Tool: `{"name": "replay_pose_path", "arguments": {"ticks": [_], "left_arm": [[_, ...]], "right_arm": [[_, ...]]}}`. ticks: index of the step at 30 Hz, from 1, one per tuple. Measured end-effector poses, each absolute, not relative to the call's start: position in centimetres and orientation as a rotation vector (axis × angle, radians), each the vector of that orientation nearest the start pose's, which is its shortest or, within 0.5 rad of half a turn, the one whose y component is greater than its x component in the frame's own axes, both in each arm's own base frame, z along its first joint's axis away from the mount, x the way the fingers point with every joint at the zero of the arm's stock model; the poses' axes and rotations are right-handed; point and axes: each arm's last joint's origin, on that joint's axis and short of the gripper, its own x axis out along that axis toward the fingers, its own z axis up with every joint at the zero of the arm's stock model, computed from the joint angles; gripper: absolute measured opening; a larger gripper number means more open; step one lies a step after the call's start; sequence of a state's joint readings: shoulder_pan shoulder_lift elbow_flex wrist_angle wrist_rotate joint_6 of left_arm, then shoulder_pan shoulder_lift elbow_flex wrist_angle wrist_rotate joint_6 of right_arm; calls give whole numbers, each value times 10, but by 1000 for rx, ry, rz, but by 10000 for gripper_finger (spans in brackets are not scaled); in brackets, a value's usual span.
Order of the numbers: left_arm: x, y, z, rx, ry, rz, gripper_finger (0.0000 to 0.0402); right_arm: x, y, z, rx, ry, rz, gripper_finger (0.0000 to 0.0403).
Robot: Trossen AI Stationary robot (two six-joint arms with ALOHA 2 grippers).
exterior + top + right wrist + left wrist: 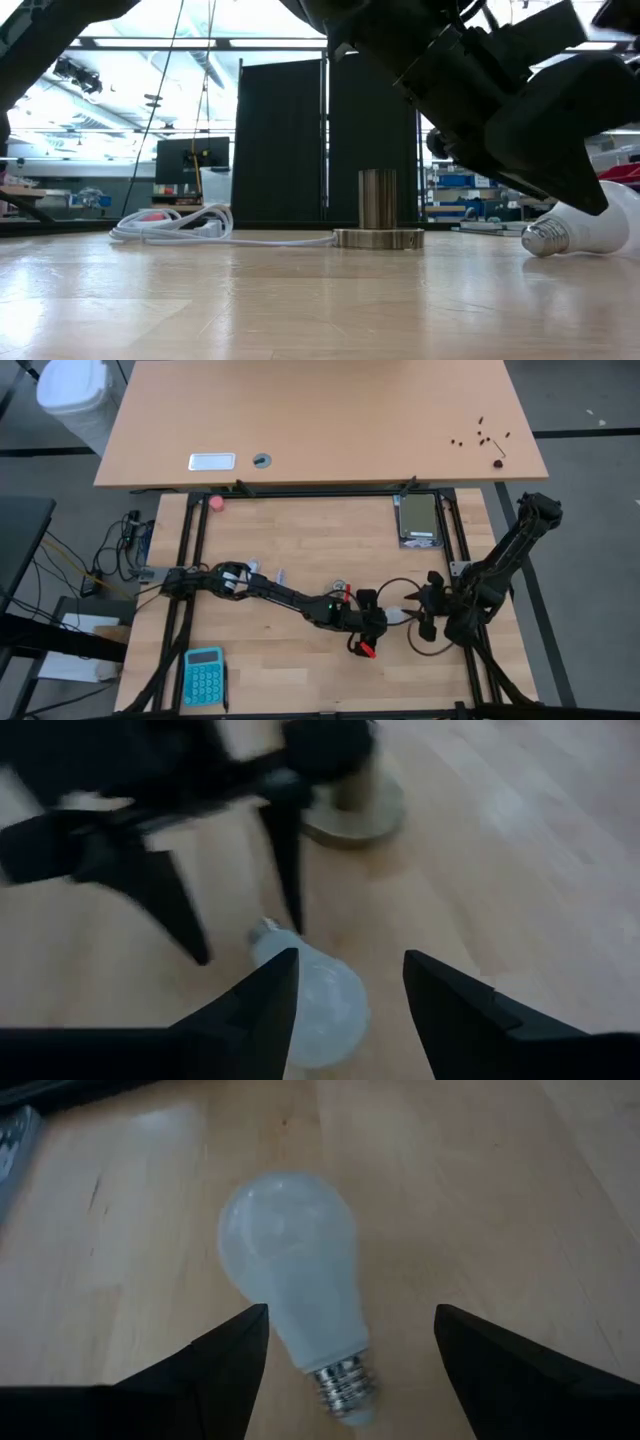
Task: Screw lightbulb
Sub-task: Insert the lightbulb into the lamp holder
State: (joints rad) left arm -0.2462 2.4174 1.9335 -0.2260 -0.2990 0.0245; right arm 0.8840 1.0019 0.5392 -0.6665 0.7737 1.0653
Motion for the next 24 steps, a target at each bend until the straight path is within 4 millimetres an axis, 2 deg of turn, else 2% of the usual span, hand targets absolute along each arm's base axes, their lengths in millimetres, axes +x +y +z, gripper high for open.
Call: {"name": "replay_pose_path", "arguments": {"ticks": [6,12,24], "left_arm": [[526,-109,145,129,690,98,291],[527,-111,143,69,691,44,291],[528,-109,144,122,673,37,291]], "right_arm": [[132,101,176,257,817,-428,194],[141,90,162,361,951,-568,194],[144,95,158,455,1033,-536,194]]}}
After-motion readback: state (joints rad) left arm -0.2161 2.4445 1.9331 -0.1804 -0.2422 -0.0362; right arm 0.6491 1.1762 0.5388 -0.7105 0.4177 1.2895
